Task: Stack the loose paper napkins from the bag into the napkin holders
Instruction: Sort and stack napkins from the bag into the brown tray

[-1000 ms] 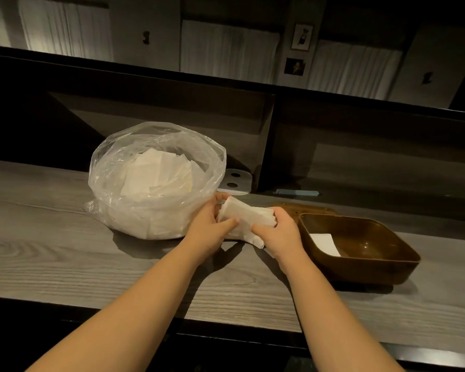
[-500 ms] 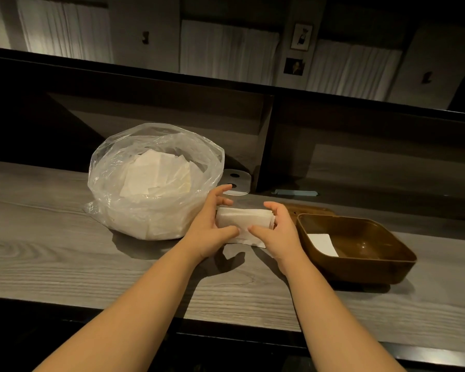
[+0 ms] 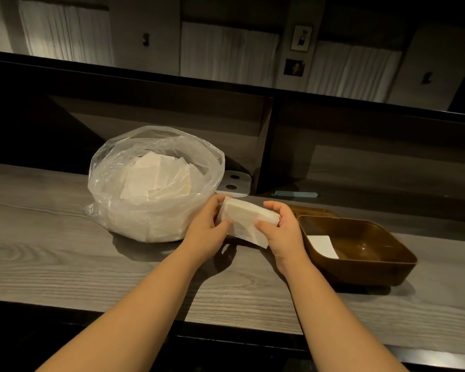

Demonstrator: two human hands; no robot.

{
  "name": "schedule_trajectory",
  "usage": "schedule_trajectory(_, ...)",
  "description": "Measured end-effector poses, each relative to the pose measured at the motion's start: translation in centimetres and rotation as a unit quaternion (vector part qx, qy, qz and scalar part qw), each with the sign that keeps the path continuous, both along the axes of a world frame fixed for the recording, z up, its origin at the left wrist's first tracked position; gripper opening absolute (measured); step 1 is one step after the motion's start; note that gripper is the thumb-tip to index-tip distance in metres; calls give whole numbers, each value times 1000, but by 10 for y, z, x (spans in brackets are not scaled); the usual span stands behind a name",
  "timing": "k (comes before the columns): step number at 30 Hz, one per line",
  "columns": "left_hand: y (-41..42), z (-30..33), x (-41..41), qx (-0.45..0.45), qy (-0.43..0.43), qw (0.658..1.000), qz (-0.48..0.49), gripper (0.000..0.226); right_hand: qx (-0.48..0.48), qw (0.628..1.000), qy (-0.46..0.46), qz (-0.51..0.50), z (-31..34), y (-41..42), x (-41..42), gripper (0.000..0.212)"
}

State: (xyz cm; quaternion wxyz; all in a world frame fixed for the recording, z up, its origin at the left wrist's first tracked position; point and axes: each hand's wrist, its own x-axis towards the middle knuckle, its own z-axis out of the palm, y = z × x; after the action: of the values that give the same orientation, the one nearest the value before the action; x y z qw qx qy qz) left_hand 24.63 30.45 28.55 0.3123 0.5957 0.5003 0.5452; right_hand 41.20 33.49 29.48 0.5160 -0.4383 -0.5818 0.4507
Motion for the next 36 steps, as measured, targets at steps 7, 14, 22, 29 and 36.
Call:
schedule_trajectory(7, -4, 5, 2, -8, 44, 995, -85, 89, -8, 997, -53, 54, -3, 2, -2, 68)
schedule_trajectory(14, -4, 2, 1, -29, 47, 996, -72, 89, -1, 997, -67, 25, 0, 0, -2, 56)
schedule_trajectory(22, -4, 4, 3, -66, 52, 994, -73, 89, -31, 997, -62, 31, 0, 0, -1, 65)
schedule_trajectory(29, -5, 6, 2, -51, 60, 994, -77, 93, -33, 997, -65, 35, -1, 3, 0, 65)
schedule_trajectory(36, -8, 6, 1, -33, 80, 992, -91, 88, -1, 997, -65, 38, 1, -1, 2, 55)
